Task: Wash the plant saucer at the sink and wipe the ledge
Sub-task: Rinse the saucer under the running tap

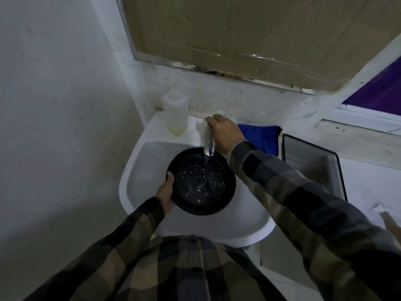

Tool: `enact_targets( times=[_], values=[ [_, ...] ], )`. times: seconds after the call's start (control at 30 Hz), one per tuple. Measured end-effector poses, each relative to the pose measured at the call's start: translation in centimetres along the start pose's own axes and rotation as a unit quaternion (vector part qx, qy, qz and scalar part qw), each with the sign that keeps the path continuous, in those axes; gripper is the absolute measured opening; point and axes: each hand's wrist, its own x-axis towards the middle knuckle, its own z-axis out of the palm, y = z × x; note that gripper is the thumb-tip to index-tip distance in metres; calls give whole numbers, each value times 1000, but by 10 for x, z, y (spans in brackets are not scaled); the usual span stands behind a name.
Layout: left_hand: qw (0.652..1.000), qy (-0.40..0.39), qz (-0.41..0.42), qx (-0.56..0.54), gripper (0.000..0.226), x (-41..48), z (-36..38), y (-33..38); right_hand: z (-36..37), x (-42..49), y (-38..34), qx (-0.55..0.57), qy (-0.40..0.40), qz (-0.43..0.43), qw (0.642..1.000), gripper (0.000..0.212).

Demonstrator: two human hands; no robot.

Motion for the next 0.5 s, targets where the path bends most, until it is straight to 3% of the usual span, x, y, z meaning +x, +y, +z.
enact_targets(
  times=[0.13,0.23,0.37,0.5],
  values=[
    [1000,13,7,10,69,3,1,-3,1,1,-1,25,12,10,1000,34],
    [1000,26,11,5,71,0,3,-5,1,-3,-5,104,49,47,992,31],
    [999,35,16,-9,72,-3,8,-10,4,-22,-12,199,72,95,973,47],
    [998,48,25,-19,76,1,4,-16,27,-60,-16,230,150,132,953,50]
  ],
)
